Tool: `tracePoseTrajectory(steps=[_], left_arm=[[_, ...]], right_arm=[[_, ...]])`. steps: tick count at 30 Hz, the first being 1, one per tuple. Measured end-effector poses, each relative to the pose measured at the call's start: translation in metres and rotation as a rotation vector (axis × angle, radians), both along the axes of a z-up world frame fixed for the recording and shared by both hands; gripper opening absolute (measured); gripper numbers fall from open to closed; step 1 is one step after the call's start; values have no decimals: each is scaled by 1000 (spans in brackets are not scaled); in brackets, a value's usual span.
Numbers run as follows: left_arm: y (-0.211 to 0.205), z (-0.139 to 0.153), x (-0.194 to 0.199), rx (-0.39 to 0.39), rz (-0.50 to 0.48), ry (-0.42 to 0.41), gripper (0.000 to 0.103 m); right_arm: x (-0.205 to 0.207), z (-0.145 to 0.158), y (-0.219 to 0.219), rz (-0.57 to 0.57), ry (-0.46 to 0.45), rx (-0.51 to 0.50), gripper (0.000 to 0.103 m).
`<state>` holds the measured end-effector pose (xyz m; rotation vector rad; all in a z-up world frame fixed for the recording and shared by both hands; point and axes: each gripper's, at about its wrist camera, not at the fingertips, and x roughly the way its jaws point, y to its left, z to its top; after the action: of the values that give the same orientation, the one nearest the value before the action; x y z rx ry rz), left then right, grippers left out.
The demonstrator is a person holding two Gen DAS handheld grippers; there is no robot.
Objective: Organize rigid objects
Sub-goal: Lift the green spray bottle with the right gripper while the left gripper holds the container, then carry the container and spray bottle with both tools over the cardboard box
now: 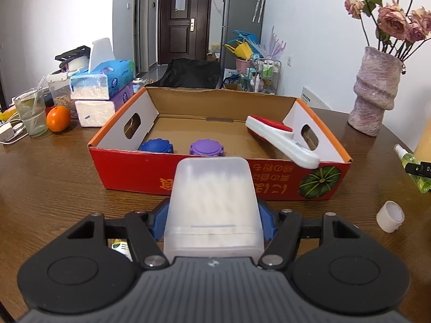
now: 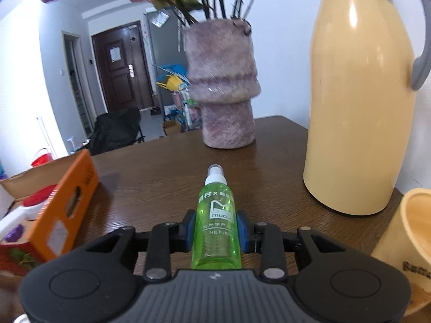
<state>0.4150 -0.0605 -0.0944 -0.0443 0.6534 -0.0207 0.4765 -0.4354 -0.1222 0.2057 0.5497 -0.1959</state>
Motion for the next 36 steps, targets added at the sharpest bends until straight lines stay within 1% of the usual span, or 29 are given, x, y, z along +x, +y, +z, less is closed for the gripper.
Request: tracePoseTrajectory(steps=[7,15,19,28,36], left_arm=[[-8,12,-18,6,-26,-35,66],[-7,22,-46,-4,-33,-54,67],[-1,25,-63,-7,-33,-55,67],[16,36,-103,3,-24,-79,67],[34,42,-130,2,-10,-95,67]], right_arm=[[-48,28,26,62,-74,-4,30],[-98,48,66,156,-123,2,30],[-118,53,86,201,-139,8,30],[-157,54,129,281,-157,33,30],[-183,55,171,352,-170,54,30]])
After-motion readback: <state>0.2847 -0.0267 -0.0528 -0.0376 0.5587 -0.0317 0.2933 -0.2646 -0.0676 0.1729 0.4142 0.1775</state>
